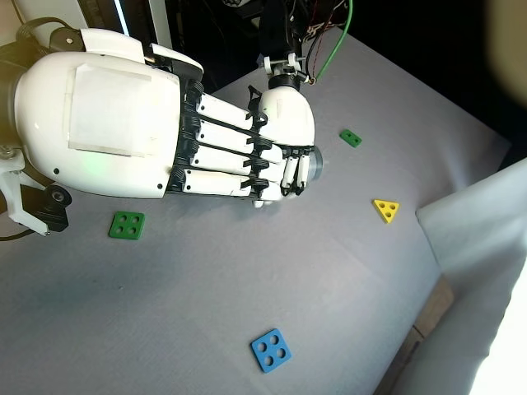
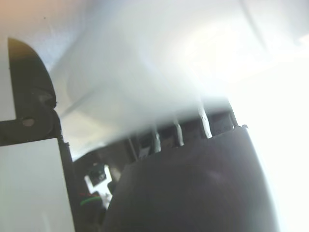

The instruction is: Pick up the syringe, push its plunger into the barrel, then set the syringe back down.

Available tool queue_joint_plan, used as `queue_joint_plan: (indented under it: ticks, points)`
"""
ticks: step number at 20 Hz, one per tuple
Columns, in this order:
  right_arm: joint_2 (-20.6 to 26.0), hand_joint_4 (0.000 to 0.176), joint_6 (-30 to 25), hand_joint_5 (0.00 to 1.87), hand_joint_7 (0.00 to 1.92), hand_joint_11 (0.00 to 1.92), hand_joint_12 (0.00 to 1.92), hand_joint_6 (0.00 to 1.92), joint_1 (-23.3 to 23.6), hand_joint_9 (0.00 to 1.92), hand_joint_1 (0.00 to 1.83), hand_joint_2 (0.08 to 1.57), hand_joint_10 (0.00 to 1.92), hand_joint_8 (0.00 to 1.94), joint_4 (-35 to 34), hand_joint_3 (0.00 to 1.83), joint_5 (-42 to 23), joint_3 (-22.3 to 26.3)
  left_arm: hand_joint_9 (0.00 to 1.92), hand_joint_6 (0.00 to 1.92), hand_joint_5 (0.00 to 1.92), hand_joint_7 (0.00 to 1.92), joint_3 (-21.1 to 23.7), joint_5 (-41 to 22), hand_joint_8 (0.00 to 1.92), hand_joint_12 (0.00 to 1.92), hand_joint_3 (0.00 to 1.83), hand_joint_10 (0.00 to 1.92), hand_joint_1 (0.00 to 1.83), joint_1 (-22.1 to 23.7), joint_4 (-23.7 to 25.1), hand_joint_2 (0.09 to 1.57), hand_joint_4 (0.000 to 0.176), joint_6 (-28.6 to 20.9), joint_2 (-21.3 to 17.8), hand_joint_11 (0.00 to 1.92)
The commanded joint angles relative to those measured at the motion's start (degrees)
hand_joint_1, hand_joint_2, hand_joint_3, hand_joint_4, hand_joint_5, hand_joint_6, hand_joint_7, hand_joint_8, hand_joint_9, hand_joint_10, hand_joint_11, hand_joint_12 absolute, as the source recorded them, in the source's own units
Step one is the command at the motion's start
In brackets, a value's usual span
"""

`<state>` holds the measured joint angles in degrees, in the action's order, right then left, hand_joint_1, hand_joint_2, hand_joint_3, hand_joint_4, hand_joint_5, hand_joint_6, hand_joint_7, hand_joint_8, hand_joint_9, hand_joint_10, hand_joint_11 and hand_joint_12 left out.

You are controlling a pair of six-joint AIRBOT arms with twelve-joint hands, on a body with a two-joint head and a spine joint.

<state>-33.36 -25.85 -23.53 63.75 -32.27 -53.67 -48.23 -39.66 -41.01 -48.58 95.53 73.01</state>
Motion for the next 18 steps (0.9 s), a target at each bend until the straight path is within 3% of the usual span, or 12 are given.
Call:
queue_joint_plan:
  ticks: [1,6,10,16,18]
  points:
    - [-0.06,0.0,-0.1,0.25,0.24,0.0,0.41,0.01,0.48,0.19,0.0,1.3,0.0,0.0,-3.14,0.0,-3.19,-0.1,0.33,0.0,0.31,0.34,-0.16,-3.78,0.0,0.81,0.0,0.0,0.96,0.36,2.87,0.84,0.0,-0.35,0.26,0.0]
    - [-0.03,0.0,0.22,0.23,0.23,0.0,0.4,0.0,0.47,0.18,0.0,1.29,0.0,0.0,-3.14,0.0,-3.19,-0.13,0.23,0.0,0.21,0.23,-0.06,-3.78,0.0,0.61,0.0,0.0,0.88,0.41,3.4,0.82,0.0,-1.29,-0.06,0.0]
    - [-0.01,0.0,0.26,0.25,0.24,0.0,0.4,0.01,0.48,0.19,0.0,1.3,0.0,0.01,-3.14,0.0,-3.19,-0.18,0.1,0.0,0.09,0.08,-0.54,-1.44,0.0,0.33,0.0,0.0,0.79,3.3,3.46,0.79,0.0,-1.34,-1.6,0.0]
    - [0.04,0.0,6.02,0.25,0.24,0.0,0.43,0.0,1.01,0.2,0.0,1.29,0.0,0.0,-3.14,0.0,-3.42,-0.19,0.08,0.0,0.09,0.08,-2.15,11.98,0.0,0.28,0.01,0.0,0.78,11.82,6.46,0.81,0.0,-1.33,-6.76,0.0]
    - [0.04,0.0,6.02,0.25,0.24,0.0,0.43,0.0,1.05,0.2,0.0,1.29,0.0,0.0,-3.14,0.0,-3.95,-0.18,0.1,0.01,0.1,0.1,-2.26,20.64,0.01,0.3,0.01,0.0,0.76,15.34,8.52,0.82,0.0,-1.33,-10.48,0.0]
